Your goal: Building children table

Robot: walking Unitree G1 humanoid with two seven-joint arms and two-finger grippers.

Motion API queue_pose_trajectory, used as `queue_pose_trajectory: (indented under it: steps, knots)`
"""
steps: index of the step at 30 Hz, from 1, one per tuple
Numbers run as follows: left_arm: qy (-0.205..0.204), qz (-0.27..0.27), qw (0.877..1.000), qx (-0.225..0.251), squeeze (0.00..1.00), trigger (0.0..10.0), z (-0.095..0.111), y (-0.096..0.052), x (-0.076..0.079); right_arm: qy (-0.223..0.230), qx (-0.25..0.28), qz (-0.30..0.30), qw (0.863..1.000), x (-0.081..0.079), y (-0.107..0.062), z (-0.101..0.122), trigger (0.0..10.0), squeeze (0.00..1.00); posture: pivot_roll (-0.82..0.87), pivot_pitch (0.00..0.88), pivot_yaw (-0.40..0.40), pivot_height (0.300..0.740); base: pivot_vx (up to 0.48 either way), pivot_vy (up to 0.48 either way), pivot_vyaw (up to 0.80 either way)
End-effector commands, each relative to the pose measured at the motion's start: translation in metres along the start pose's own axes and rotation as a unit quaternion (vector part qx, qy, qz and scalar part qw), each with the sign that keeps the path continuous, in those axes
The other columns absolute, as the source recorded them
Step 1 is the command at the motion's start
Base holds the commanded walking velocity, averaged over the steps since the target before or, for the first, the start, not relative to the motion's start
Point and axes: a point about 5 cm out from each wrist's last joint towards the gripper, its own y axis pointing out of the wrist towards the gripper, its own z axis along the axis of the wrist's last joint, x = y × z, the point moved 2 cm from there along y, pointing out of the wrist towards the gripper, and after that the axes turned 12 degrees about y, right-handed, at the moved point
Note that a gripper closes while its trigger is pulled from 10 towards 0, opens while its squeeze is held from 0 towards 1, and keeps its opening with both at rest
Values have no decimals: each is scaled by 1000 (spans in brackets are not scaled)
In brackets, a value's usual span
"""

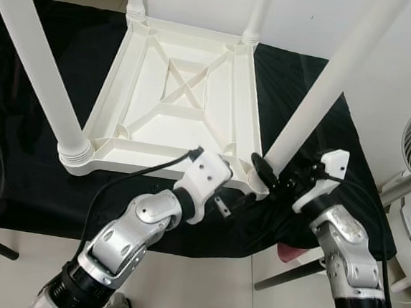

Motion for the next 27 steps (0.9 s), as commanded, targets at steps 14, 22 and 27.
queue_pose_trajectory:
  steps: [14,22,27]
  knots:
    - [18,-61,998,-13,0,10000,-9,-14,6,-12,-68,96,993,9,4,-9,2471,0,53,109,-82,740,0,0,0]
    - [12,-55,998,-12,0,10000,-7,-15,2,-11,-100,110,989,13,-7,-20,0,0,55,110,-89,740,0,0,0]
    - [11,-45,999,-12,0,10000,-6,-15,-1,0,-100,94,991,15,-10,-20,0,0,57,114,-89,740,0,0,0]
